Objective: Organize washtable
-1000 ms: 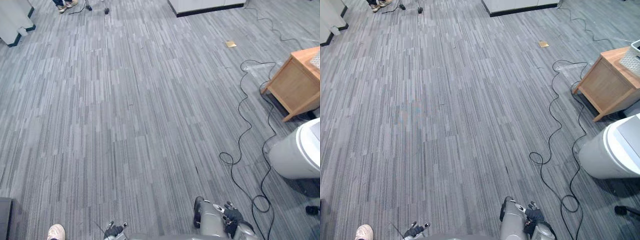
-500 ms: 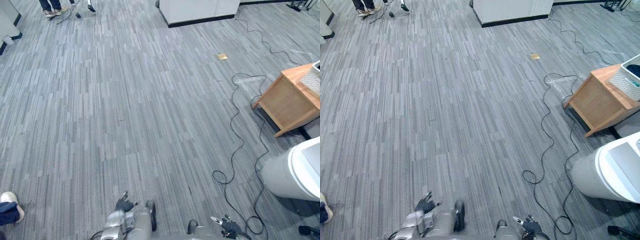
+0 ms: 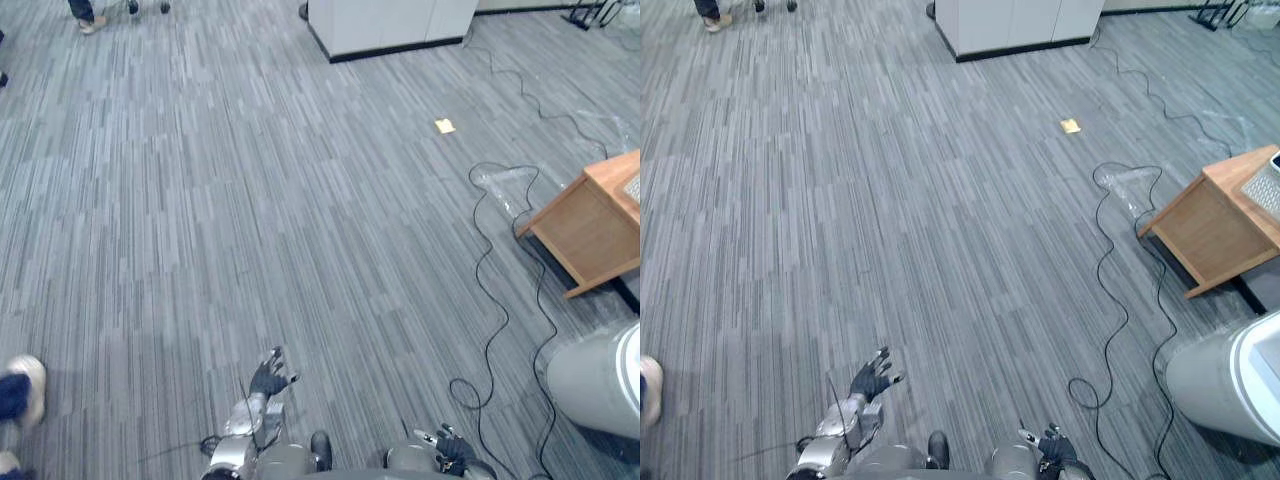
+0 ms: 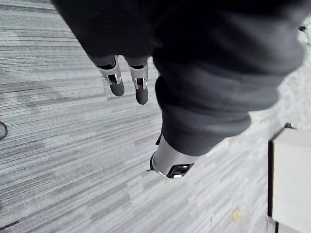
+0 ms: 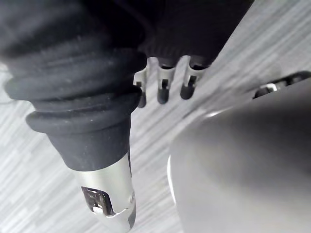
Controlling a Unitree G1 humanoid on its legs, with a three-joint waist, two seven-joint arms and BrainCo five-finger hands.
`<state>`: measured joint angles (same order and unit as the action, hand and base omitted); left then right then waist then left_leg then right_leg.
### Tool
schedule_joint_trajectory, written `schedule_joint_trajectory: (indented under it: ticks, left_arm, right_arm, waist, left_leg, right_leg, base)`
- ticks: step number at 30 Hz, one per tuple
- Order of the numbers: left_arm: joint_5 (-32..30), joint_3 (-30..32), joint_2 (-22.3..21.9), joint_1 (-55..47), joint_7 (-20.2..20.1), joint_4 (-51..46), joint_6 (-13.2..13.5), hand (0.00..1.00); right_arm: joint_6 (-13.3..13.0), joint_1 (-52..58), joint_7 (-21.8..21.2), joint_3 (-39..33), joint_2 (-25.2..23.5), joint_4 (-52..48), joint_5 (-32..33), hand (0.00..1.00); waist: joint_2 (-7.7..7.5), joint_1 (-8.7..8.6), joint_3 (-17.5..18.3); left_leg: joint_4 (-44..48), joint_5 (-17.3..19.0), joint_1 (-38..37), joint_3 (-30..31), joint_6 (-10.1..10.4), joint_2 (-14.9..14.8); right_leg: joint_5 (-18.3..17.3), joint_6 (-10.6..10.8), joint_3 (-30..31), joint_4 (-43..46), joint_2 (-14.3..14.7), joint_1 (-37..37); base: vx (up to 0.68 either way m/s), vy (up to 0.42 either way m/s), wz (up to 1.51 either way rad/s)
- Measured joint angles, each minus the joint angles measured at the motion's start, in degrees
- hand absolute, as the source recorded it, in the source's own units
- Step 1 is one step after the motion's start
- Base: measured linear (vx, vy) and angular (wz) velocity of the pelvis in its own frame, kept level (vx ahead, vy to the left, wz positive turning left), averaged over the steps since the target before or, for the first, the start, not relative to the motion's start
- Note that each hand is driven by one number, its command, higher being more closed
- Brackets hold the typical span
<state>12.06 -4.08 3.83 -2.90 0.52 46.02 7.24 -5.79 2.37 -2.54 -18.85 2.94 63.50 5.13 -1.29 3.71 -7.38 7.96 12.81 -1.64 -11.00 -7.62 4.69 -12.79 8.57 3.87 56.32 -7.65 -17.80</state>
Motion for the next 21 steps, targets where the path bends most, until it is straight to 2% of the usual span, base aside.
schedule_joint_trajectory:
  ticks: [1,2,3,4,5,6,7,8,9,10,11,12,13,14,15,16,17,18,19,20,21]
  left_arm:
    - [0.84,1.54,-0.18,0.32,0.52,2.53,-0.21,0.00]
    - [0.83,3.25,-0.38,0.35,0.96,5.13,-0.34,0.00]
    - [0.83,4.22,-0.45,0.32,0.95,6.48,-0.40,0.00]
    - [0.72,5.54,-0.31,0.33,0.97,9.04,-0.56,0.00]
    - [0.73,6.44,-0.21,0.33,0.97,10.04,-0.63,0.00]
    - [0.47,8.24,0.14,0.47,0.99,11.96,-0.74,0.00]
    - [-0.67,9.54,0.33,0.73,1.00,14.02,-0.93,0.00]
    - [-1.84,10.41,0.33,0.95,0.96,15.93,-1.50,0.00]
    - [-3.76,13.35,-1.16,0.82,0.86,19.31,-2.12,0.00]
    - [-4.22,15.15,-1.85,0.97,0.67,19.64,-2.25,0.00]
    - [-4.54,16.64,-2.27,1.11,0.56,19.95,-2.45,0.00]
    - [-5.14,18.82,-2.72,1.09,0.58,20.02,-2.83,0.00]
    - [-5.84,22.34,-3.27,0.97,0.57,19.93,-3.09,0.00]
    - [-6.23,25.18,-3.63,0.66,0.64,19.76,-3.19,0.00]
    - [-7.13,27.68,-3.73,-0.08,0.76,19.76,-3.59,0.00]
    - [-8.12,28.96,-3.68,-0.49,0.75,19.54,-3.97,0.00]
    - [-8.28,30.49,-3.61,-0.66,0.73,18.94,-4.37,0.00]
    - [-8.27,31.19,-3.60,-0.67,0.73,18.62,-4.44,0.00]
    - [-8.15,31.57,-3.60,-1.17,0.72,17.25,-4.42,0.00]
    - [-7.94,31.62,-3.63,-1.42,0.70,16.14,-4.18,0.00]
    - [-7.57,31.67,-3.63,-1.47,0.71,15.72,-4.15,0.00]
  right_arm:
    - [-0.03,-0.01,-0.01,-0.83,0.01,-0.31,0.02,0.00]
    - [-0.23,-0.08,-0.06,-1.15,0.24,-1.04,0.13,0.00]
    - [-0.33,-0.28,-0.06,-1.50,0.44,-1.38,0.19,0.00]
    - [-0.36,-0.45,0.05,-2.35,0.75,-1.63,0.30,0.00]
    - [-0.33,-0.44,0.10,-2.89,0.81,-1.60,0.32,0.00]
    - [-0.23,0.05,0.20,-3.39,0.64,-0.62,0.25,0.00]
    - [0.25,0.16,0.34,-3.60,0.46,0.99,0.22,0.00]
    - [0.86,0.45,0.46,-3.77,0.37,1.65,0.22,0.00]
    - [1.20,1.18,0.49,-5.88,0.29,2.11,0.18,0.00]
    - [1.20,0.85,0.56,-7.02,0.25,2.48,-0.08,0.00]
    - [1.22,0.58,0.54,-8.66,0.21,2.76,-0.18,0.00]
    - [1.27,0.36,0.59,-10.88,-0.05,3.08,-0.21,0.00]
    - [1.49,0.55,0.56,-13.57,0.04,3.07,-0.24,0.00]
    - [1.72,0.76,0.61,-13.93,-0.08,3.00,-0.23,0.00]
    - [1.91,0.89,0.63,-13.07,0.23,2.80,-0.23,0.00]
    - [1.88,1.15,0.65,-11.91,0.45,2.43,-0.22,0.00]
    - [1.79,1.61,0.66,-10.64,0.62,2.08,-0.22,0.00]
    - [1.76,1.77,0.64,-9.65,0.70,2.06,-0.23,0.00]
    - [1.70,1.45,0.63,-8.01,0.77,2.09,-0.11,0.00]
    - [1.65,0.92,0.61,-6.93,0.75,2.33,0.02,0.00]
    - [1.62,0.48,0.60,-6.80,0.68,2.59,0.02,0.00]
  waist:
    - [0.46,-0.20,-0.20]
    - [1.69,-0.68,-0.45]
    - [2.35,-1.34,-0.46]
    - [3.70,-2.18,-0.87]
    - [3.56,-2.86,-0.96]
    - [2.35,-3.44,-1.14]
    - [0.41,-3.84,-1.47]
    - [-0.12,-4.37,-1.44]
    - [1.24,-5.16,-0.15]
    - [1.99,-4.92,-0.46]
    - [2.58,-4.55,-0.78]
    - [2.92,-4.51,-0.78]
    - [3.56,-4.69,-0.42]
    - [4.31,-4.44,-0.13]
    - [4.59,-4.22,-0.26]
    - [4.75,-4.02,-0.41]
    - [5.00,-3.27,-0.41]
    - [4.75,-2.75,-0.36]
    - [3.66,-2.11,-0.67]
    - [3.04,-1.07,-0.74]
    - [2.83,-0.81,-0.66]
  left_leg:
    - [-1.14,0.39,-2.70,1.05,-0.08,-0.57]
    - [-1.95,1.47,-5.15,2.45,0.08,-2.00]
    - [-2.03,2.15,-6.04,3.15,0.36,-3.16]
    - [-2.37,3.18,-7.96,4.44,1.09,-5.07]
    - [-2.76,3.68,-9.06,5.40,1.55,-5.75]
    - [-4.44,4.31,-11.62,7.05,2.10,-5.68]
    - [-6.14,5.93,-14.21,8.91,3.15,-5.11]
    - [-7.17,7.19,-16.00,10.23,3.32,-5.18]
    - [-7.48,7.34,-17.03,12.16,3.30,-6.78]
    - [-5.56,6.51,-16.61,12.00,4.59,-7.24]
    - [-2.85,5.47,-15.82,11.94,6.36,-8.03]
    - [2.13,3.13,-13.99,12.27,10.33,-7.94]
    - [10.24,-1.27,-10.81,12.11,14.59,-7.85]
    - [17.48,-5.55,-7.82,11.41,17.04,-8.69]
    - [28.37,-11.95,-3.81,8.65,18.56,-10.78]
    - [36.72,-11.02,-0.89,5.91,17.37,-13.49]
    - [45.45,-8.29,3.08,2.37,13.40,-16.89]
    - [47.77,-6.83,4.77,1.13,12.25,-17.72]
    - [49.01,-3.58,8.25,-0.62,10.99,-18.26]
    - [46.51,-0.31,11.58,-2.10,10.38,-18.00]
    - [44.43,0.94,13.35,-2.50,10.42,-17.60]
  right_leg:
    - [-2.50,-1.84,-3.04,-2.19,0.89,-1.95]
    - [-3.74,-4.00,-4.90,-6.98,3.17,-4.16]
    - [-3.62,-4.30,-5.48,-10.69,4.73,-5.06]
    - [-1.49,-3.81,-5.65,-21.05,7.25,-6.48]
    - [0.83,-3.28,-5.73,-27.07,7.71,-6.90]
    - [6.64,-2.10,-5.46,-38.04,7.07,-8.02]
    - [11.50,-0.48,-5.29,-43.05,5.13,-9.98]
    - [16.37,-0.24,-5.14,-40.85,4.06,-11.59]
    - [17.94,-3.78,-3.67,-33.53,6.64,-14.25]
    - [16.08,-6.19,-3.63,-31.42,6.92,-14.80]
    - [15.24,-7.37,-3.94,-29.86,7.01,-14.71]
    - [13.41,-8.11,-4.39,-28.16,6.73,-14.27]
    - [11.23,-8.67,-4.99,-28.87,6.77,-11.96]
    - [10.13,-9.11,-5.20,-30.70,7.32,-9.17]
    - [8.92,-10.02,-5.17,-33.82,8.47,-4.47]
    - [8.01,-10.84,-5.12,-36.41,9.49,-0.75]
    - [7.32,-11.84,-5.31,-39.94,10.54,4.90]
    - [6.95,-12.16,-5.15,-41.54,10.68,7.33]
    - [6.54,-12.12,-4.79,-44.52,10.42,11.97]
    - [6.56,-11.54,-4.08,-47.33,9.77,16.01]
    - [6.39,-11.36,-3.66,-48.57,9.36,17.71]
  base:
    - [0.38,-0.063,0.41]
    - [0.39,-0.085,0.45]
    - [0.36,-0.107,0.51]
    - [0.31,-0.100,0.53]
    - [0.42,-0.134,0.79]
    - [0.48,-0.172,0.88]
    - [0.61,-0.236,0.95]
    - [0.68,-0.284,0.86]
    - [0.59,-0.230,0.49]
    - [0.51,-0.171,0.18]
    - [0.37,-0.118,-0.08]
    - [0.65,-0.230,0.02]
    - [0.67,-0.243,0.07]
    - [0.96,-0.288,-0.01]
    - [0.67,-0.165,-0.12]
    - [0.74,-0.163,-0.14]
    - [0.44,-0.081,-0.10]
    - [0.54,-0.073,-0.05]
    - [0.64,-0.004,-0.11]
    - [0.53,0.010,-0.13]
    - [0.50,0.068,-0.20]
